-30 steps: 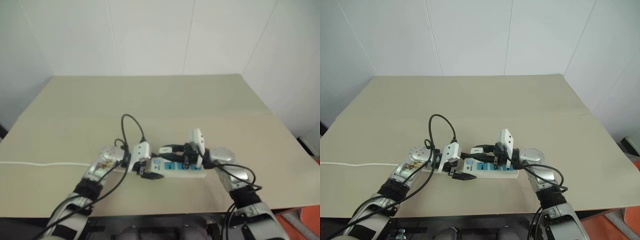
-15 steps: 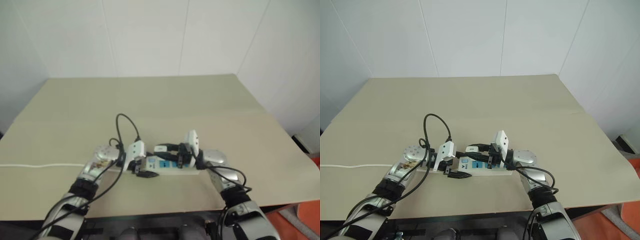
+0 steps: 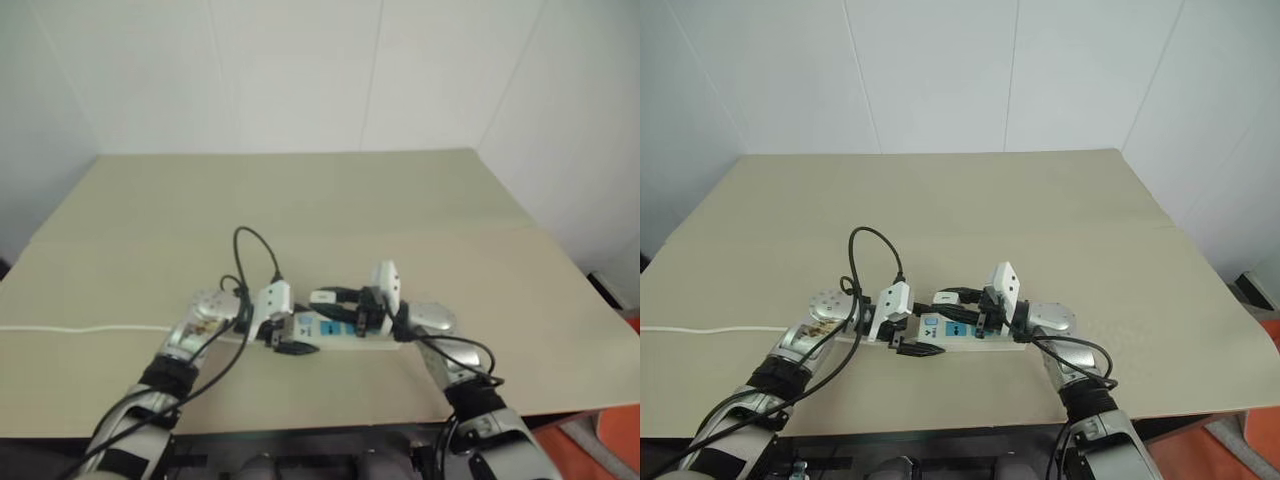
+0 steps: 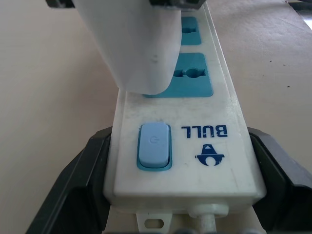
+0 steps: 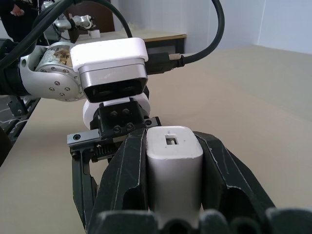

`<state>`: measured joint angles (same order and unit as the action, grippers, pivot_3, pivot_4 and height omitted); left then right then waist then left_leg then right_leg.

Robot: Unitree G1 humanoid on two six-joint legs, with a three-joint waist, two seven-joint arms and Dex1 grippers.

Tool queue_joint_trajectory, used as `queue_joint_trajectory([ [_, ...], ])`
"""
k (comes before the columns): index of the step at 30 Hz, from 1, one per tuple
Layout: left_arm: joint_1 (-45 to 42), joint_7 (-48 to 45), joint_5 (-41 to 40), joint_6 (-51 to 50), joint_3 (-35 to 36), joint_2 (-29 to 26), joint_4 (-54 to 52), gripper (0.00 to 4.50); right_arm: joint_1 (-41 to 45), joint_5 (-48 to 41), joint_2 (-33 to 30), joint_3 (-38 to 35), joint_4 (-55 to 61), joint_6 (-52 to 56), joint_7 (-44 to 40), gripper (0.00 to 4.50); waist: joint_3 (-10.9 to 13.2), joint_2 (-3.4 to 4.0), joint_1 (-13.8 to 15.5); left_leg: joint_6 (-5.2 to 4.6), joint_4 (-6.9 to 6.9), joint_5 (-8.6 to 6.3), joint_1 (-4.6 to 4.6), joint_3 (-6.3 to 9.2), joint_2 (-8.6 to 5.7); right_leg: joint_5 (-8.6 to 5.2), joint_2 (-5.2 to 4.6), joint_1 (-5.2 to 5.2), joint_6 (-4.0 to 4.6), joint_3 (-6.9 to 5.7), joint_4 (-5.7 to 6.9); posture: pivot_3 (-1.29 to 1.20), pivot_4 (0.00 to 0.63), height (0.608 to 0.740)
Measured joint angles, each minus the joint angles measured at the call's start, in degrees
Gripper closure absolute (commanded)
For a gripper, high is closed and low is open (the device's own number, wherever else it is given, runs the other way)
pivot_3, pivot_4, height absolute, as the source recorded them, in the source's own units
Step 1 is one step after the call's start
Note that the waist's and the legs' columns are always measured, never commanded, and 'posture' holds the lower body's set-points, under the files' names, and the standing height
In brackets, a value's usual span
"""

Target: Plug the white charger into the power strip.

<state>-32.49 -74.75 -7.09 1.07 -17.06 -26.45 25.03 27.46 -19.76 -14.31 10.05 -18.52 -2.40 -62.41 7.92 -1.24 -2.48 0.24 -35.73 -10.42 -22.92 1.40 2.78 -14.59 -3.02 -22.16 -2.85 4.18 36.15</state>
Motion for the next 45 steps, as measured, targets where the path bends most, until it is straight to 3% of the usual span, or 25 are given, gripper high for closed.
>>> queue_joint_trajectory([
  [19,-0.44,-1.04,-0.07,0.02,-0.28,-0.14,-0.39,1.20,-3.14,1.44,-1.01,0.43,-0.19,-7.66,-0.61,3.37,0.00,0.00,0.18,0.00,0.02,0.00,-0.14,0.01,-0.01,-0.01,-0.01,-0.06,0.01,-0.02,-0.08,0.00,0.150,0.740],
  [45,0.99,-0.26,-0.88,-1.12,0.01,-0.44,-2.20,1.20,-0.37,0.34,-3.32,0.67,-4.10,-7.83,-5.41,3.37,0.00,0.00,0.16,0.00,0.02,0.00,-0.08,0.00,-0.01,0.00,-0.02,-0.01,0.04,-0.01,-0.07,0.00,0.150,0.740],
])
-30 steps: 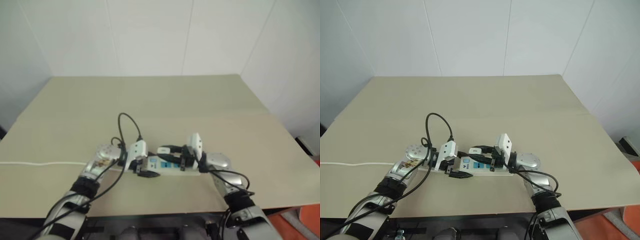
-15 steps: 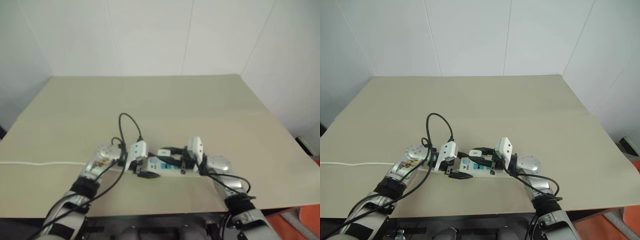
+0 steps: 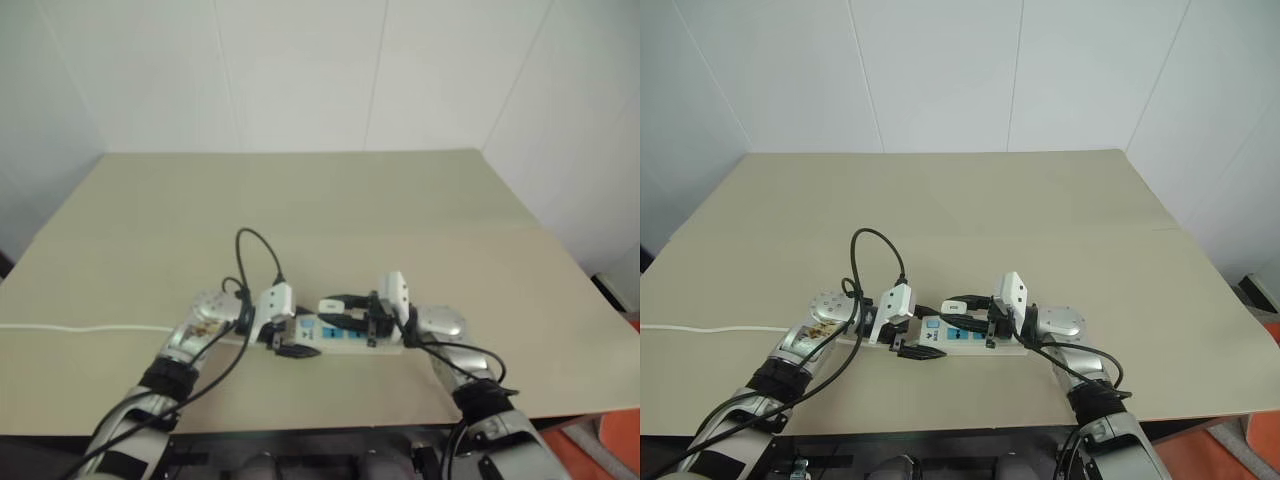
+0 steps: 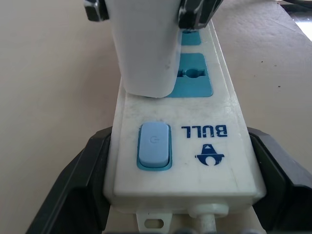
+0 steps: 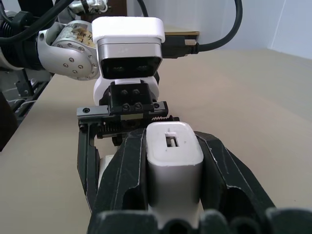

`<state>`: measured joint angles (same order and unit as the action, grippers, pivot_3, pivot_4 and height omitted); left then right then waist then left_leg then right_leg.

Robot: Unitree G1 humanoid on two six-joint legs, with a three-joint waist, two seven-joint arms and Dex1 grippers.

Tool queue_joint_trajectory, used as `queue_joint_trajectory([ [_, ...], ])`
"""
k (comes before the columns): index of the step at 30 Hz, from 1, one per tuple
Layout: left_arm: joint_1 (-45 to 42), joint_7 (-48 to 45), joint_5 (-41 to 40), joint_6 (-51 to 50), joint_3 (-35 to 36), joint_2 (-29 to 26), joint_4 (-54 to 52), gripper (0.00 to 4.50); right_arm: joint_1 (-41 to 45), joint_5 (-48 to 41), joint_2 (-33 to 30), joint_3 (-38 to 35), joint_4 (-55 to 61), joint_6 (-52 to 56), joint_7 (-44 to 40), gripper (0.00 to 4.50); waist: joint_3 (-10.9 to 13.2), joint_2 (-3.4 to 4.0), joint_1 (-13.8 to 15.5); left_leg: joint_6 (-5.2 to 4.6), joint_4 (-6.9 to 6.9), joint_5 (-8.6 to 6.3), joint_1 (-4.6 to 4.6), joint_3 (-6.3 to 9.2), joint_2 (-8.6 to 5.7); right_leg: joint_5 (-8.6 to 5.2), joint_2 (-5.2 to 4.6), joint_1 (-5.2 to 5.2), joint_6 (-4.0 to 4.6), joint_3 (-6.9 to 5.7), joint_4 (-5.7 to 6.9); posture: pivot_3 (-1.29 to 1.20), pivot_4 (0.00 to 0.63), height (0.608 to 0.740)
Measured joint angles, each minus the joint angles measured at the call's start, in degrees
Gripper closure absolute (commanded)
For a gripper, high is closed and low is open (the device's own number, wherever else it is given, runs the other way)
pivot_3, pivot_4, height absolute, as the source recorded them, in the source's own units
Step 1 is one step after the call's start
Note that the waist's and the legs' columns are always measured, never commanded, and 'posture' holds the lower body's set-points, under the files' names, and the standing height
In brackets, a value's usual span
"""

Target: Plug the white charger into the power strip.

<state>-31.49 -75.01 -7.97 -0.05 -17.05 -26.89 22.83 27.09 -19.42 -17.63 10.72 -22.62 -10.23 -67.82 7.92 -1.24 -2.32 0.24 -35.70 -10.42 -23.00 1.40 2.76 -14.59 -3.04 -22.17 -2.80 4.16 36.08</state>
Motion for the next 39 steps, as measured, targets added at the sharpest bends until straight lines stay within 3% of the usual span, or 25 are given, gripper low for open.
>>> queue_joint_trajectory([
  [19,4.34,1.26,-1.71,-2.41,0.68,-3.40,-6.30,1.20,6.79,0.04,-0.16,2.75,-7.51,-0.70,-8.14,3.37,0.00,0.00,-0.45,0.00,0.10,0.00,0.10,0.00,0.04,0.01,0.03,-0.02,0.15,0.01,0.06,0.00,0.150,0.740],
  [39,5.38,2.01,-2.21,-3.65,0.59,-4.62,-8.18,1.20,7.02,0.34,0.47,4.00,-10.05,-2.93,-8.44,3.37,-0.06,-0.09,-0.33,0.00,0.13,0.00,0.18,-0.01,0.06,-0.01,0.04,0.02,0.17,0.01,0.07,0.00,0.150,0.740],
])
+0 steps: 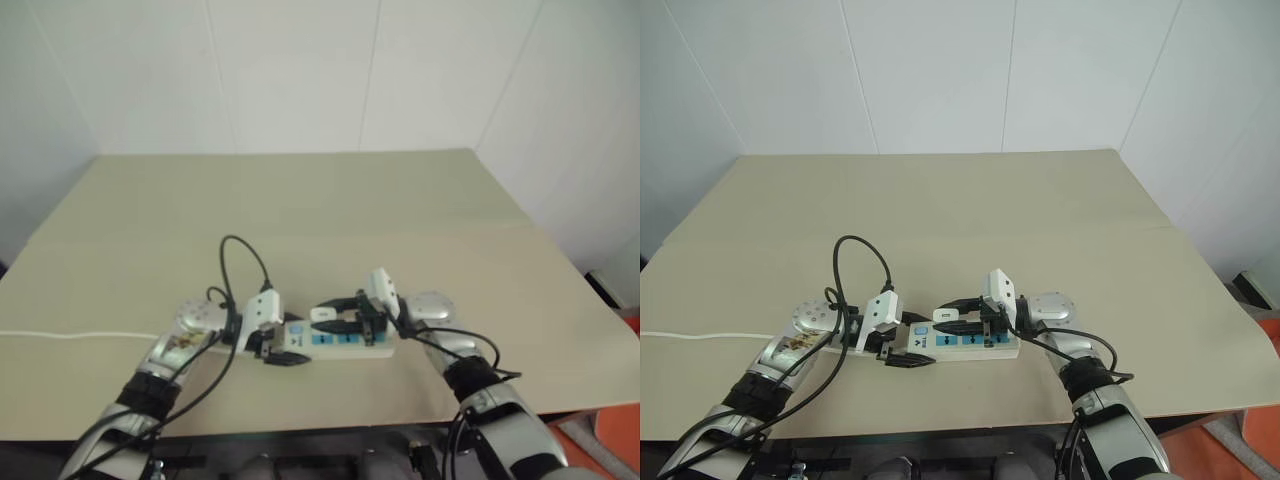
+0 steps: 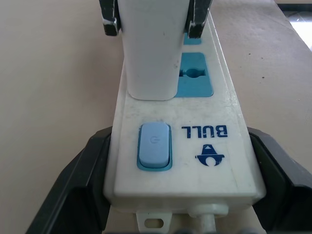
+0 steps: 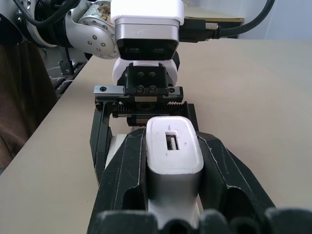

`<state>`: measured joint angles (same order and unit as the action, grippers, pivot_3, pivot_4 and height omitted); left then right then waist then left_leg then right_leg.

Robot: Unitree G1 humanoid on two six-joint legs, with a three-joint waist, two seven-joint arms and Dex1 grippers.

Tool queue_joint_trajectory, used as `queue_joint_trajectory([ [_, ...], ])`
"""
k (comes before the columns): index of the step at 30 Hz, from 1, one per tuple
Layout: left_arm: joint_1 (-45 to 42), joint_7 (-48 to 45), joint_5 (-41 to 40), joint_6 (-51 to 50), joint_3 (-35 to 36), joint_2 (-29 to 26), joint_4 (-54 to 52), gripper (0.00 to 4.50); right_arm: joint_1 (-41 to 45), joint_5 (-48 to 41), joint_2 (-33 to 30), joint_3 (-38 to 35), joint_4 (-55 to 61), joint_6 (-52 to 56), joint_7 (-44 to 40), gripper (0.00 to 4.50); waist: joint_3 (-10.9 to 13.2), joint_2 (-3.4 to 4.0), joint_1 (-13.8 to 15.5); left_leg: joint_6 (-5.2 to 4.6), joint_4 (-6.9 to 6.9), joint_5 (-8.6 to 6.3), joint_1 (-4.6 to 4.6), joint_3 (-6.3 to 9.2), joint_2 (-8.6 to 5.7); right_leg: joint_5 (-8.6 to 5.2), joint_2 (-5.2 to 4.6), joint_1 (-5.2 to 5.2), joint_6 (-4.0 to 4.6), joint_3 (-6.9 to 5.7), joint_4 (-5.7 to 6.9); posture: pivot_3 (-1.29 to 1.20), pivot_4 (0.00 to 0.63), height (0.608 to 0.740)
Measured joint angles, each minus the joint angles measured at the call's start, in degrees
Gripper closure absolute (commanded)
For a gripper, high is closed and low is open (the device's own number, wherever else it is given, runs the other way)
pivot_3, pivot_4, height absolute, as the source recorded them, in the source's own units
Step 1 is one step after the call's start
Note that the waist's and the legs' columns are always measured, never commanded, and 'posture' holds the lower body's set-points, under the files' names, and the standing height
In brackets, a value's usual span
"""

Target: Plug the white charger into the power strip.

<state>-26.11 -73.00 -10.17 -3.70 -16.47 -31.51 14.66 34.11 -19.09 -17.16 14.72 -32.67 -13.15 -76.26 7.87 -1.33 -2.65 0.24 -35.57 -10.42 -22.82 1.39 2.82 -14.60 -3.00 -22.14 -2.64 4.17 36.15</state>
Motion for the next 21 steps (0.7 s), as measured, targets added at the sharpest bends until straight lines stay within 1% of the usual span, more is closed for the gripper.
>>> queue_joint_trajectory([
  [4,-0.31,0.03,0.15,0.04,-0.22,0.18,0.33,1.20,-0.04,-0.01,-0.15,0.00,0.04,0.05,0.08,3.37,-0.01,-0.02,0.11,0.00,0.00,0.00,0.02,0.00,0.00,-0.01,0.00,0.02,-0.01,0.00,0.00,0.00,0.150,0.740],
  [6,-0.51,0.02,0.19,0.08,-0.34,0.33,0.59,1.20,-0.05,0.00,-0.34,0.00,0.19,0.33,0.21,2.65,-0.02,-0.03,0.17,0.00,0.00,0.00,0.02,0.00,0.00,-0.01,-0.01,0.03,-0.01,0.00,0.00,0.00,0.150,0.740],
  [8,-0.74,-0.13,0.14,0.22,-0.63,0.51,0.80,1.20,-0.27,0.90,-2.10,-0.44,0.11,1.34,0.95,2.09,-0.03,-0.05,0.34,0.00,-0.01,0.00,-0.01,0.01,-0.01,-0.01,-0.01,0.02,0.00,-0.02,-0.03,0.00,0.150,0.740],
  [11,-0.89,-0.47,0.14,0.29,-0.44,0.38,1.25,1.20,-0.32,1.55,-4.80,-1.71,0.12,3.25,0.93,1.03,-0.12,-0.19,0.31,0.00,0.00,0.00,0.01,0.01,0.00,-0.01,-0.01,0.03,0.01,-0.02,-0.03,0.00,0.150,0.740],
  [14,-0.90,-0.63,0.14,0.44,-0.30,0.35,1.55,1.20,-0.45,1.65,-5.49,-2.64,0.29,5.24,0.84,0.02,-0.14,-0.21,0.19,0.00,0.00,0.00,0.06,0.00,0.00,-0.02,-0.01,0.08,0.02,-0.01,-0.02,0.00,0.150,0.740],
  [20,-1.06,-0.74,0.18,1.07,-0.33,0.95,1.93,1.20,-1.04,2.17,-6.43,-3.00,3.22,8.59,0.04,0.02,-0.13,-0.20,0.30,0.00,0.00,0.00,-0.02,0.00,-0.01,-0.03,-0.01,0.03,0.04,-0.02,-0.03,0.00,0.150,0.740],
  [21,-1.09,-0.74,0.27,1.07,-0.33,1.12,1.96,0.85,-1.07,2.16,-6.61,-3.26,3.69,9.11,0.03,0.01,-0.13,-0.20,0.37,0.00,0.00,0.00,-0.02,0.00,-0.01,-0.03,-0.02,0.03,0.04,-0.02,-0.03,0.00,0.150,0.740],
])
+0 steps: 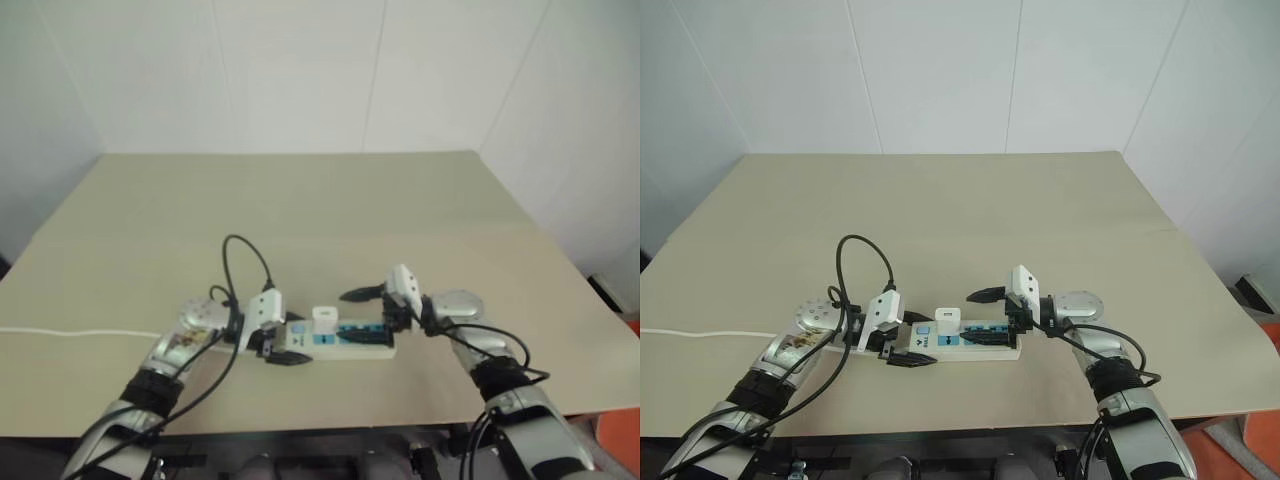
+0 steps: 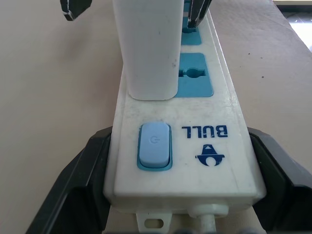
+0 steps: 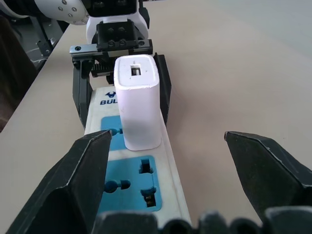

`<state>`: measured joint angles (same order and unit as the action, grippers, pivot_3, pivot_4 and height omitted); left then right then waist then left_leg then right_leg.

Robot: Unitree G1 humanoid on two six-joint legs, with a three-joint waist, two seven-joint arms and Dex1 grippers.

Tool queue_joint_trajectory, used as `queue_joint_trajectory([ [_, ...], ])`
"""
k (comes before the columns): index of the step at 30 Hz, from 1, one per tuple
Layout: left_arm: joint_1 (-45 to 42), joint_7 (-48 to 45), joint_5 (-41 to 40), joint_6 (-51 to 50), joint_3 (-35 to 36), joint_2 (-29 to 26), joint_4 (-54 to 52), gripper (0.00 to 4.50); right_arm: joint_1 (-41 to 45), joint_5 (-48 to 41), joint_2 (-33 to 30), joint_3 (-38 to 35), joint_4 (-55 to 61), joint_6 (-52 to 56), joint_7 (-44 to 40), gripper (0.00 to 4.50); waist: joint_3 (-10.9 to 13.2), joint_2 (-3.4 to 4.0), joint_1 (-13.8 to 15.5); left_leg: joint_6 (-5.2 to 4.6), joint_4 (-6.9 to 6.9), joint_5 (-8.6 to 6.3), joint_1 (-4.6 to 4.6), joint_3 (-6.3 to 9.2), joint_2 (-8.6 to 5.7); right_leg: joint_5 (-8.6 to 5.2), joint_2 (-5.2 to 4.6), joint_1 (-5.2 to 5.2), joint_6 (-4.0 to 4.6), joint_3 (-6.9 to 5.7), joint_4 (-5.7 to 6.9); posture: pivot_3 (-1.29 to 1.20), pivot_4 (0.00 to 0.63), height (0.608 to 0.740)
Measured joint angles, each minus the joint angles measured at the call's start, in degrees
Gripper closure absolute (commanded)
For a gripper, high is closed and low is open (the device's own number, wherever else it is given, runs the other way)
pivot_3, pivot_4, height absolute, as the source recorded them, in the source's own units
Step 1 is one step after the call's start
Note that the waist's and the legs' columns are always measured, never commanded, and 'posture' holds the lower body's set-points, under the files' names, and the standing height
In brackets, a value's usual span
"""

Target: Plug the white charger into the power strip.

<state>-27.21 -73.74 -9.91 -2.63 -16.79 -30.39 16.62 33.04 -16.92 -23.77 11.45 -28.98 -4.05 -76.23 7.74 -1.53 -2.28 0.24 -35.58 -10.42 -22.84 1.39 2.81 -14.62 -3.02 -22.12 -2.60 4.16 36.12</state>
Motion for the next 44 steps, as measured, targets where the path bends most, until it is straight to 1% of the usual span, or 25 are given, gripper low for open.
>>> queue_joint_trajectory([
  [1,-0.08,0.02,0.05,-0.01,0.00,0.29,0.10,0.47,-0.17,0.00,-0.29,-0.19,0.58,0.77,0.00,0.00,0.00,0.00,0.16,0.00,0.00,0.00,-0.01,0.00,0.00,0.00,0.00,0.00,0.00,-0.01,0.00,0.00,0.150,0.740],
  [2,-0.09,0.04,0.42,-0.10,-0.03,0.54,0.45,0.19,-0.41,-0.02,-0.53,-0.45,1.13,1.41,0.01,0.00,0.01,0.02,0.31,0.00,0.00,0.00,-0.02,0.00,-0.02,0.00,-0.01,-0.01,0.00,-0.01,0.00,0.00,0.150,0.740],
  [3,-0.08,0.08,0.63,-0.16,-0.02,0.81,1.10,0.03,-0.78,-0.13,-0.96,-0.85,1.86,2.21,0.00,0.00,0.04,0.04,0.47,0.00,0.00,0.00,-0.08,0.00,-0.03,0.00,-0.02,-0.05,0.00,-0.01,0.00,0.00,0.150,0.740],
  [8,-0.21,-0.51,-0.60,-0.37,0.90,1.79,1.45,0.03,-4.61,-1.70,-4.86,-3.93,6.67,6.73,0.60,0.00,0.12,0.10,1.57,0.00,-0.04,0.00,-0.34,0.00,-0.06,0.04,-0.05,-0.25,0.05,-0.03,-0.03,0.00,0.150,0.740],
  [11,-0.21,-1.35,-1.85,-1.26,2.32,1.54,0.82,0.03,-6.75,-2.50,-6.48,-5.67,8.90,8.61,1.19,0.00,0.26,0.22,1.51,0.00,-0.05,0.00,-0.39,-0.01,-0.08,0.07,-0.06,-0.29,0.09,-0.03,-0.04,0.00,0.150,0.740],
  [14,-0.20,-2.42,-3.80,-1.66,3.70,0.16,-2.20,0.03,-7.88,-3.93,-8.74,-7.84,12.59,10.15,1.45,0.00,0.41,0.25,1.25,0.00,-0.03,0.00,-0.40,-0.01,-0.07,0.06,-0.06,-0.33,0.07,-0.03,-0.03,0.00,0.150,0.740],
  [20,1.35,-5.29,-8.13,-3.33,9.65,-7.93,-8.22,0.03,-10.29,-6.57,-14.25,-13.23,18.11,12.35,2.13,0.00,0.48,0.26,1.20,0.00,0.02,0.00,-0.35,-0.02,-0.06,-0.06,-0.08,-0.29,-0.12,-0.03,-0.09,0.00,0.150,0.740],
  [25,4.82,-8.33,-10.80,-3.93,14.31,-14.72,-10.86,0.03,-14.79,-6.94,-18.83,-16.85,21.40,13.66,3.22,0.00,0.56,0.27,1.43,0.00,0.08,0.00,-0.37,-0.05,-0.07,-0.09,-0.11,-0.31,-0.14,-0.04,-0.17,0.00,0.150,0.740],
  [30,6.27,-9.26,-13.55,-5.65,18.20,-18.07,-13.17,0.03,-18.49,-8.15,-22.48,-20.25,25.29,14.89,3.73,0.00,0.66,0.29,1.55,0.01,0.08,0.00,-0.37,-0.10,-0.07,-0.14,-0.15,-0.31,-0.23,-0.04,-0.19,0.00,0.150,0.740],
  [35,7.90,-9.83,-15.07,-6.60,19.15,-18.82,-14.67,0.03,-21.46,-9.11,-24.69,-23.27,26.99,15.96,4.05,0.00,0.67,0.29,1.52,0.01,0.11,0.00,-0.34,-0.12,-0.06,-0.16,-0.16,-0.31,-0.23,-0.04,-0.20,0.00,0.150,0.740],
  [44,7.62,-9.93,-15.53,-7.70,18.86,-18.15,-15.59,0.03,-24.69,-9.11,-24.84,-23.88,28.70,15.96,5.37,0.00,0.68,0.27,1.51,0.01,0.12,0.00,-0.35,-0.14,-0.07,-0.16,-0.16,-0.31,-0.24,-0.03,-0.21,0.00,0.150,0.740],
])
